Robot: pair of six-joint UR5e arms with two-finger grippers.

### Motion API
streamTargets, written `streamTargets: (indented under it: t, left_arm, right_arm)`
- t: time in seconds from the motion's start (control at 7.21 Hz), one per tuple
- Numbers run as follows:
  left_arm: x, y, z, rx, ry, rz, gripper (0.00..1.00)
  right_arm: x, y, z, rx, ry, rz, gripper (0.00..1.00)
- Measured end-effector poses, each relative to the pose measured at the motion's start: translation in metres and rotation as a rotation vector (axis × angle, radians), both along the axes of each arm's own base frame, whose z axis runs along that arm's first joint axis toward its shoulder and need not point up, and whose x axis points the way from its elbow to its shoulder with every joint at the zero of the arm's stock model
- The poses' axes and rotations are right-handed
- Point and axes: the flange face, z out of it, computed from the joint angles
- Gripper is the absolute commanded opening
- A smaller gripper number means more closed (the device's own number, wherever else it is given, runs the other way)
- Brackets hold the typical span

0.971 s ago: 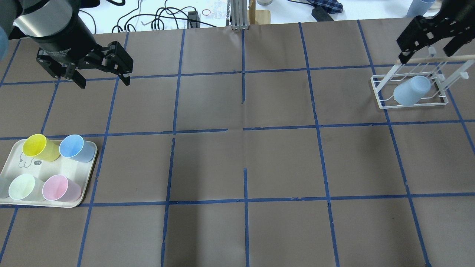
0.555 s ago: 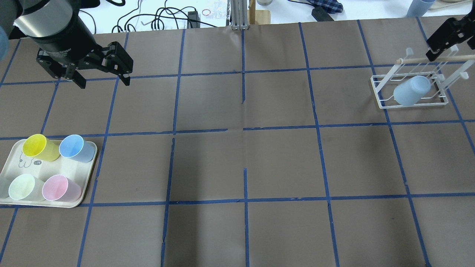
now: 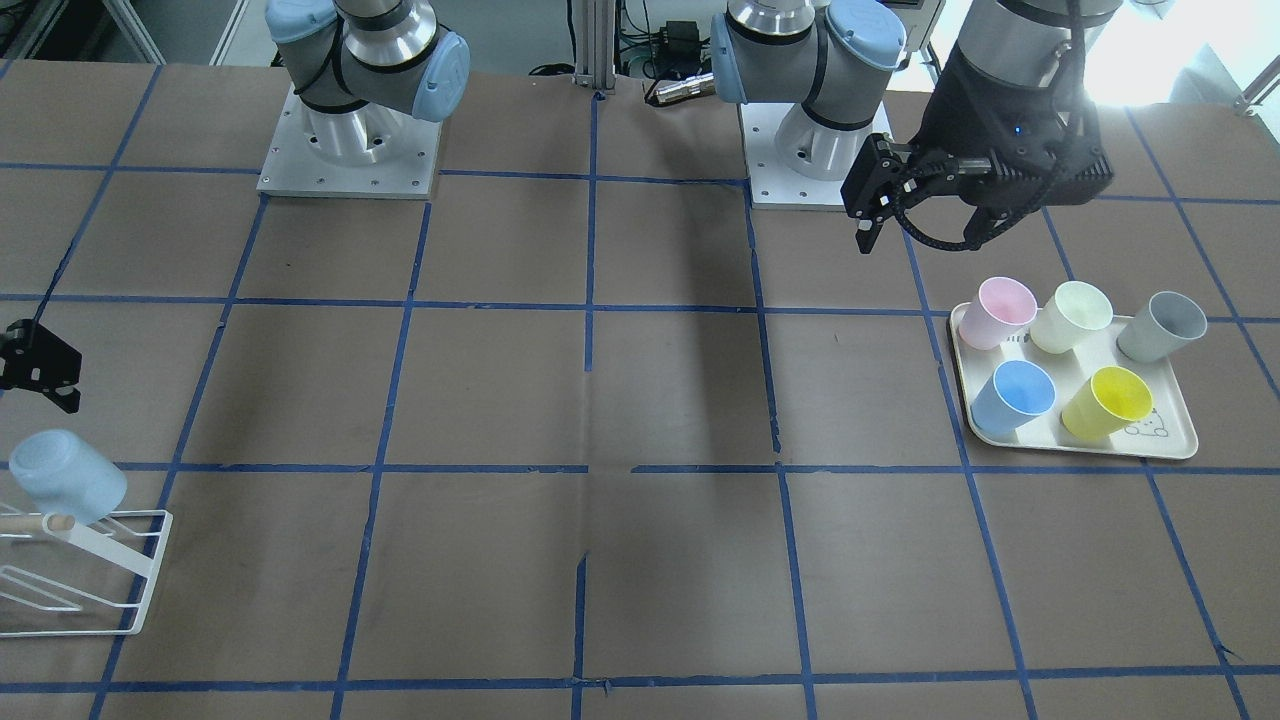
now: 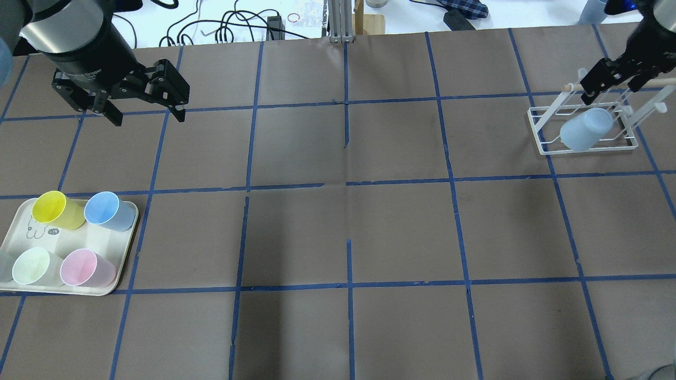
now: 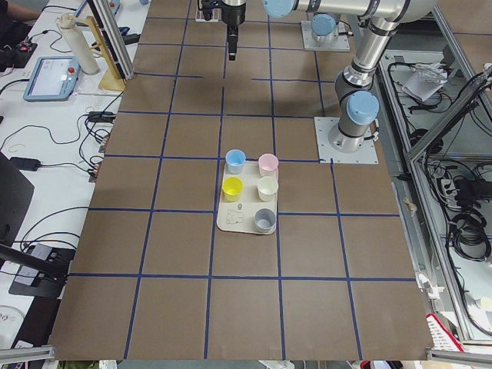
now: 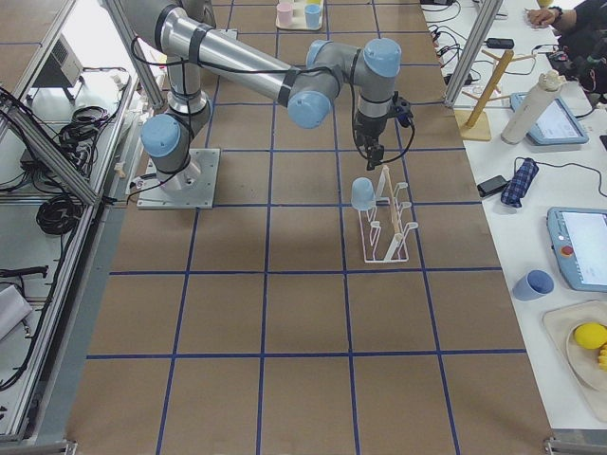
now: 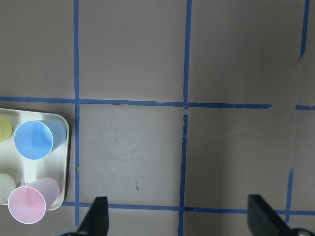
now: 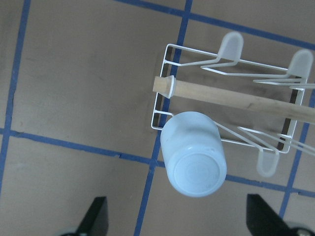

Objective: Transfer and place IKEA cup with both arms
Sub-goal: 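Move the right gripper over the light blue cup on the wire rack, then lower the right gripper and grasp the light blue cup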

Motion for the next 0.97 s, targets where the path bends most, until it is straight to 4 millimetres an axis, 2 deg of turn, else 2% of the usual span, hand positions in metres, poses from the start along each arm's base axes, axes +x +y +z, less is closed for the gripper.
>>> streamTargets:
  t: [0.14,0.55,0.83,0.97]
  left_arm:
    - [0.0,0.0,0.0,0.0,0.0,0.0,1.0]
    - [0.0,-0.001,0.0,-0.002,0.001,-0.001,1.0]
    - [0.0,-0.001,0.0,-0.001,0.003,-0.002,1.0]
    - [0.001,-0.002,0.0,-0.001,0.004,-0.002,1.0]
  right_arm:
    - [-0.004,0.003,-0.025,-0.014,0.007,-0.004,0.98]
    - [-0.01,-0.001,-0.064,-0.037,0.015,-0.006,0.98]
    - [-0.013,-0.007,-0.081,-0.032,0.014,-0.008,0.97]
    - [-0.015,-0.008,-0.084,-0.034,0.017,-0.008,0.88]
